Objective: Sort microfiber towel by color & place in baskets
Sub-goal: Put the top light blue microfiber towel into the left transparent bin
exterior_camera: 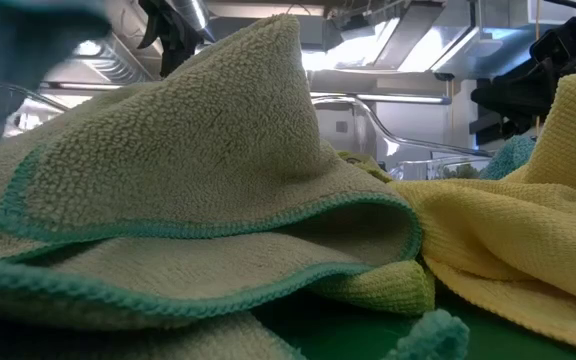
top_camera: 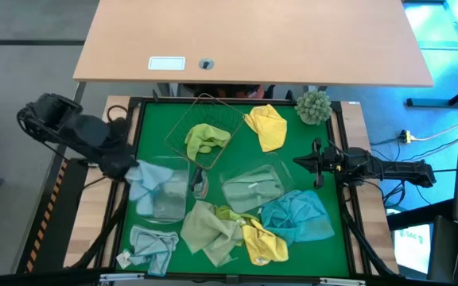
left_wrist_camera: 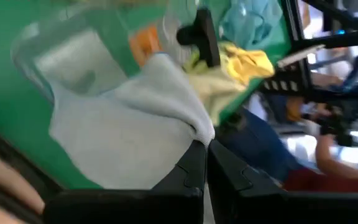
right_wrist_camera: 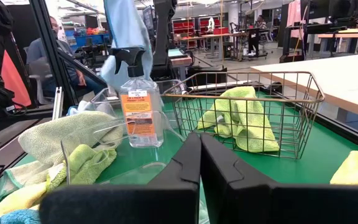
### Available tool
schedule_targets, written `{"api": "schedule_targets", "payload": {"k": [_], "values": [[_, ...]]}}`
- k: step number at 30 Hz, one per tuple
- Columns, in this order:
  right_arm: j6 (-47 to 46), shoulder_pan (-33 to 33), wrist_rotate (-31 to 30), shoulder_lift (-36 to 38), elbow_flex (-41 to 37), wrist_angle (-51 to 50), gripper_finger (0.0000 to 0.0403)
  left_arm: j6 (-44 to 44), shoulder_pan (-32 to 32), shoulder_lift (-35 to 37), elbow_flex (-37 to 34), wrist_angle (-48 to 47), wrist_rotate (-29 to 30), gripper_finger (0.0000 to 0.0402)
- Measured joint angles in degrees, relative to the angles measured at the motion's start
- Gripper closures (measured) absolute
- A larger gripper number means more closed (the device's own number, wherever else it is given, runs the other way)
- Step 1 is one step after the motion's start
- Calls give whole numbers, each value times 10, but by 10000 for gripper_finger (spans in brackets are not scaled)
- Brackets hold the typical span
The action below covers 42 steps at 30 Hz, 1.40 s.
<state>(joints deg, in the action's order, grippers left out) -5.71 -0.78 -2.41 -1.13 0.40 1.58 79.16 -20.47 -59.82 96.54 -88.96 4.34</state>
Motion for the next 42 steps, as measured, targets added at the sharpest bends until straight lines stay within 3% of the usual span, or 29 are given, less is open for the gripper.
{"api": "schedule_targets", "payload": {"k": [4, 19, 29, 42], "values": [[0, 0, 0, 0, 0, 0, 400, -42, 0, -26, -33, -6, 35, 401], [0, 0, 0, 0, 0, 0, 400, -62, 0, -115, -210, 4, 35, 401], [0, 0, 0, 0, 0, 0, 400, -63, 0, -138, -322, 138, 31, 387], [0, 0, 0, 0, 0, 0, 400, -64, 4, -137, -359, 177, -3, 384]]}}
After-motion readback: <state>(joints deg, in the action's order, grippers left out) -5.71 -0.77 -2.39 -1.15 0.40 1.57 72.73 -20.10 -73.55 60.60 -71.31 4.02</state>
